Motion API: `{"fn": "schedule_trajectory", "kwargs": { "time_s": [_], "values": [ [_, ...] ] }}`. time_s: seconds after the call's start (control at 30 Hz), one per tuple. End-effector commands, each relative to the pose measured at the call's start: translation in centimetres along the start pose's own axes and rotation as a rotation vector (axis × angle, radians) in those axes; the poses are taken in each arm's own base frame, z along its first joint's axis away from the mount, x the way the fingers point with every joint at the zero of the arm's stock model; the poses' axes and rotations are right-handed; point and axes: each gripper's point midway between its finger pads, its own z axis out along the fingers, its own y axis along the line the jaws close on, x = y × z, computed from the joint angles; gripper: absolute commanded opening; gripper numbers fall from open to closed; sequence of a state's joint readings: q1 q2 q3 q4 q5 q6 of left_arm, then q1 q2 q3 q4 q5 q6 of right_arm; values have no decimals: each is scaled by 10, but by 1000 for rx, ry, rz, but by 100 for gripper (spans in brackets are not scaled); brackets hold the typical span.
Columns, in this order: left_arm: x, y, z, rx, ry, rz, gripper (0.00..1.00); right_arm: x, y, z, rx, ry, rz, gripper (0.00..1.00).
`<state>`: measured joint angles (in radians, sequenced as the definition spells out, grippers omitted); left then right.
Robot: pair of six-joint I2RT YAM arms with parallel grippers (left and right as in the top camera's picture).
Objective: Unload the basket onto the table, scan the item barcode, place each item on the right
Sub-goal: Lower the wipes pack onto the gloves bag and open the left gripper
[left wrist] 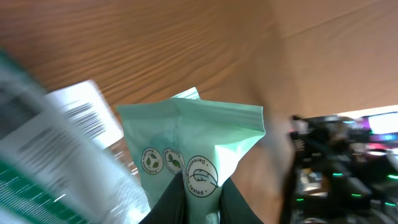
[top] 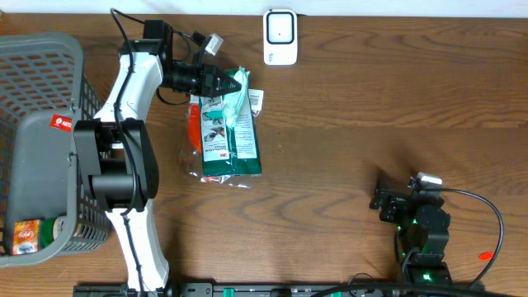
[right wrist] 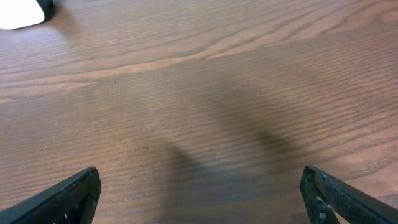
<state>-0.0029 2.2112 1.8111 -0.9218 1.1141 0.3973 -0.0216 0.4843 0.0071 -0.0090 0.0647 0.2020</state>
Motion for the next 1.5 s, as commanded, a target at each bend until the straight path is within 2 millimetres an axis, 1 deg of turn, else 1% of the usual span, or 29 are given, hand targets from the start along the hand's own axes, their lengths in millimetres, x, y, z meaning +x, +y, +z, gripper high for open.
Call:
{"fn": "schedule_trajectory", "kwargs": {
  "time_s": [0.0,0.17,0.33,0.43,0.63,0.77,0.83,0.87,0.9,0.97,1.07,1.1,1.27,1.37,1.47],
  "values": [
    [17,24,2,-122,70,-14,12,0,-2,0,10,-4,10,99],
    [14,25,3,-124,61,7,12,0,-2,0,10,-4,10,99],
    [19,20,8,-67,49,-12,12,0,-2,0,10,-4,10,99],
    [26,21,12,-35,48,-14,12,0,-2,0,11,-3,10,99],
    [47,35,23,-26,59,-41,12,0,-2,0,11,-2,9,99],
    [55,38,25,-29,64,-47,13,0,-2,0,11,-2,9,99],
    [54,40,25,-37,64,-40,32,0,-2,0,11,-2,9,99],
    [54,42,25,-46,65,-35,44,0,-2,0,11,-2,9,99],
    [54,44,25,-59,68,-30,47,0,-2,0,11,-2,9,99],
    [56,49,25,-90,80,-26,59,0,-2,0,11,-2,9,99],
    [59,57,23,-136,101,-23,69,0,-2,0,11,-2,9,99],
    [60,60,23,-150,107,-25,75,0,-2,0,11,-2,9,99],
    [57,72,21,-217,104,-40,77,0,-2,0,11,-1,9,99],
    [48,82,18,-265,72,-62,78,0,-2,0,11,0,9,99],
    [37,88,15,-282,25,-79,78,1,-2,0,12,1,9,99]
  ]
}}
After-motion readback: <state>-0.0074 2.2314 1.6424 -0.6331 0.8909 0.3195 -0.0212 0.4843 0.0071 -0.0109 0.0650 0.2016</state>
